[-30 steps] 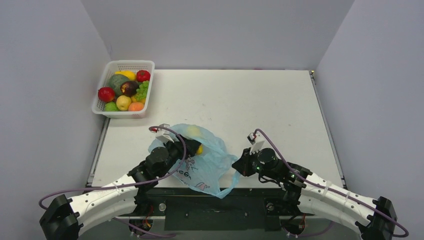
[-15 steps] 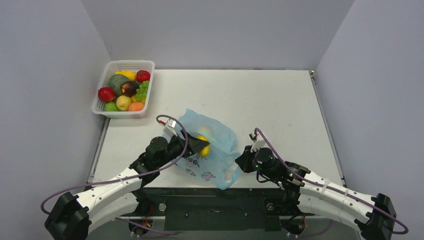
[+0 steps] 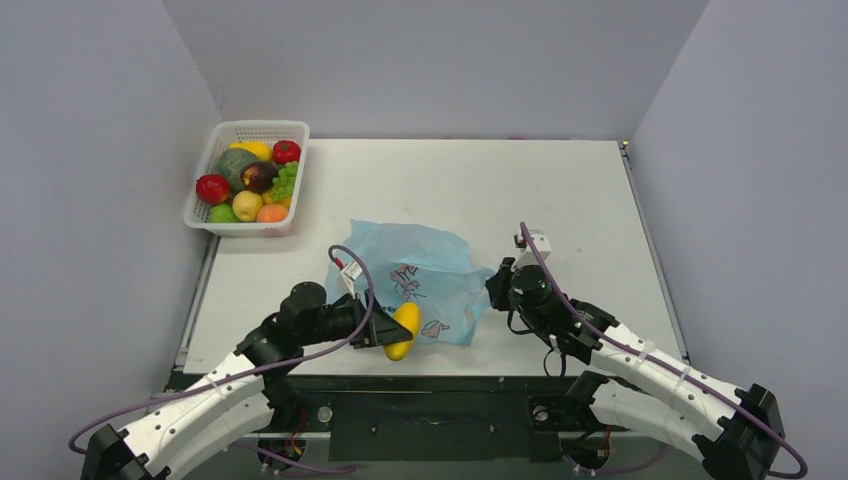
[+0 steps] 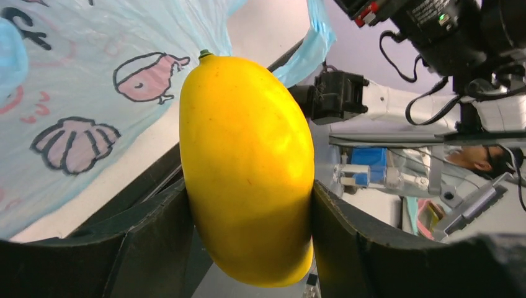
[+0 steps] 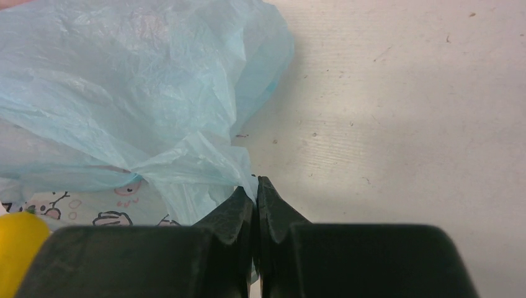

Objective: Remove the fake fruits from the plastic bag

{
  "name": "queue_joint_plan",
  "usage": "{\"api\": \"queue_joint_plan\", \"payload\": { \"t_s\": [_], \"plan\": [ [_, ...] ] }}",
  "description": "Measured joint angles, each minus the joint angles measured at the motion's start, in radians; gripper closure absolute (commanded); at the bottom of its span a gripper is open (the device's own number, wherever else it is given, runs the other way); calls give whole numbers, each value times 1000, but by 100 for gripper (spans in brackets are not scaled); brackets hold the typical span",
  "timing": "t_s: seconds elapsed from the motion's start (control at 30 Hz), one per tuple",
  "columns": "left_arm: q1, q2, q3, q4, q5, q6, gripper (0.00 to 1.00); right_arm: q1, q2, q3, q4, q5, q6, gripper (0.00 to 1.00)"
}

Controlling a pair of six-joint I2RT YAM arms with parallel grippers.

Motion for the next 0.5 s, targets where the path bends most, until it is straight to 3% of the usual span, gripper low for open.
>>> {"api": "queue_joint_plan", "payload": {
  "t_s": [0.1,0.23,0.37,0.5],
  "plan": [
    [7,-3,150,-220,-79,88,82,-19,-13,-11,-1,2,0,100],
    [23,21,456,-487,-343,209,74,-26,-64,-74,-2,2,4,100],
    [43,45,674,-599,-614,320,71,-31,-124,-142,-18,0,13,100],
    [91,81,753,-616,-811,417,73,-32,-156,-158,-24,-1,19,100]
  ]
}}
